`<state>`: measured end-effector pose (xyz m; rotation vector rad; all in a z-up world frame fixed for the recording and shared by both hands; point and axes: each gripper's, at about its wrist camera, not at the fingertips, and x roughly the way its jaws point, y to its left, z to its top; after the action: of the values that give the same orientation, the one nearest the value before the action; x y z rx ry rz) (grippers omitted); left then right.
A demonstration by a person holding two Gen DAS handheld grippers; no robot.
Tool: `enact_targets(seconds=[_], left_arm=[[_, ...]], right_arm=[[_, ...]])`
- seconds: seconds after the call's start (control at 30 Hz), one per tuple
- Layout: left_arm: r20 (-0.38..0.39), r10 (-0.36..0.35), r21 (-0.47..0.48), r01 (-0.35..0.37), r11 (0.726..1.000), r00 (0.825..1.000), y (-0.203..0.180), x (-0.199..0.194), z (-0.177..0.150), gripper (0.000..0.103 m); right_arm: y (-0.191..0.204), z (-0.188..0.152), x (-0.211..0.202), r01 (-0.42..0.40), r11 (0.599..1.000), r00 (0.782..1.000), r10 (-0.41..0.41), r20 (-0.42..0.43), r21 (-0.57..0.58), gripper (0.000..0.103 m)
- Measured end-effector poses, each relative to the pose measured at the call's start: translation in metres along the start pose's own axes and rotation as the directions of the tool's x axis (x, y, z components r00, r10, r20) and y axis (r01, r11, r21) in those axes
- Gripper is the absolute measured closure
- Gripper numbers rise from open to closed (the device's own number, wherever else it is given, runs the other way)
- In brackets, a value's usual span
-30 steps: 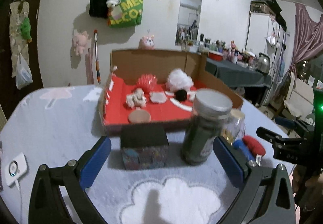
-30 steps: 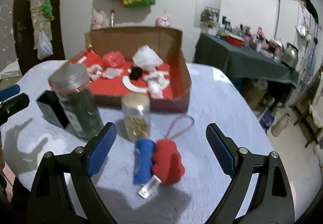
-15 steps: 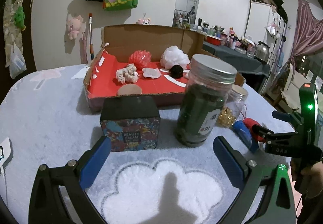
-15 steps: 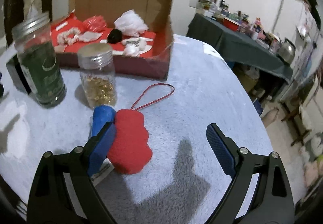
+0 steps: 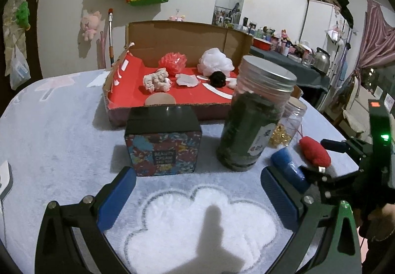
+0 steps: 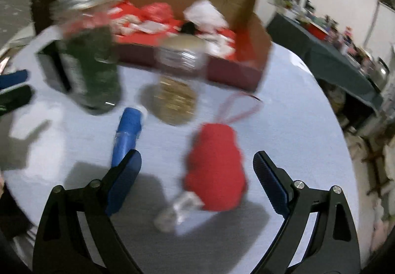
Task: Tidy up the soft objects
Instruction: 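Grasp the blue tube with the left tool while the right tool grasps the red fluffy plush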
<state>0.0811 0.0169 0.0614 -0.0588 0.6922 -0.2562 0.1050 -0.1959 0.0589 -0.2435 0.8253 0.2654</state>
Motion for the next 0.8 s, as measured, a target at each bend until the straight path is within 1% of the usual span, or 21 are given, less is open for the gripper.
enact_targets(seconds=[0.03, 0.1, 0.17, 0.2, 0.3, 0.37, 0.53, 0.6, 0.67, 0.7, 0.77, 0.8], left_arm=[[-0.003, -0.003, 0.006, 0.003, 1.0, 1.0, -0.002, 0.0, 0.0, 0.0], [-0.012, -0.01, 0.018, 0.01, 1.0, 1.0, -0.008, 0.001, -0.001, 0.0], [-0.021, -0.018, 0.029, 0.019, 0.999, 1.0, -0.015, 0.002, -0.002, 0.0], [-0.028, -0.028, 0.037, 0.029, 0.999, 0.999, -0.021, 0.003, -0.002, 0.0], [-0.057, -0.051, 0.046, 0.054, 0.997, 0.997, -0.037, 0.011, -0.003, 0.0], [-0.071, -0.05, 0.051, 0.053, 0.997, 0.996, -0.047, 0.017, -0.003, 0.0], [-0.108, -0.046, 0.057, 0.052, 0.997, 0.993, -0.074, 0.033, -0.004, 0.0], [-0.12, -0.043, 0.054, 0.05, 0.997, 0.992, -0.081, 0.038, -0.003, 0.003], [-0.133, -0.036, 0.058, 0.044, 0.997, 0.99, -0.086, 0.044, -0.002, 0.01], [-0.143, -0.031, 0.061, 0.04, 0.997, 0.989, -0.089, 0.048, -0.002, 0.012], [-0.162, -0.033, 0.056, 0.042, 0.998, 0.986, -0.092, 0.053, -0.003, 0.025], [-0.181, -0.039, 0.052, 0.05, 0.997, 0.983, -0.093, 0.057, -0.004, 0.028]], right_arm=[[0.004, 0.0, -0.003, -0.012, 1.0, 1.0, 0.012, 0.012, -0.011, 0.01], [0.006, 0.0, -0.009, 0.011, 1.0, 0.999, -0.01, 0.034, -0.029, 0.01], [-0.003, -0.002, -0.011, 0.042, 0.999, 0.998, -0.041, 0.045, -0.019, 0.01], [-0.012, -0.004, -0.011, 0.046, 0.999, 0.998, -0.046, 0.044, 0.001, 0.01], [-0.032, -0.008, -0.01, 0.035, 0.998, 0.999, -0.037, 0.031, 0.054, 0.01], [-0.044, -0.012, -0.01, 0.018, 0.997, 0.999, -0.02, 0.036, 0.072, 0.01], [-0.056, -0.015, -0.012, -0.049, 0.996, 0.997, 0.044, 0.06, 0.07, 0.01], [-0.06, -0.018, -0.012, -0.089, 0.994, 0.994, 0.085, 0.071, 0.059, 0.01], [-0.061, -0.019, -0.011, -0.117, 0.992, 0.991, 0.113, 0.073, 0.053, 0.01], [-0.062, -0.02, -0.01, -0.13, 0.99, 0.989, 0.127, 0.074, 0.047, 0.01], [-0.061, -0.019, -0.008, -0.149, 0.988, 0.986, 0.146, 0.076, 0.035, 0.012], [-0.06, -0.019, -0.006, -0.156, 0.987, 0.985, 0.153, 0.075, 0.029, 0.014]])
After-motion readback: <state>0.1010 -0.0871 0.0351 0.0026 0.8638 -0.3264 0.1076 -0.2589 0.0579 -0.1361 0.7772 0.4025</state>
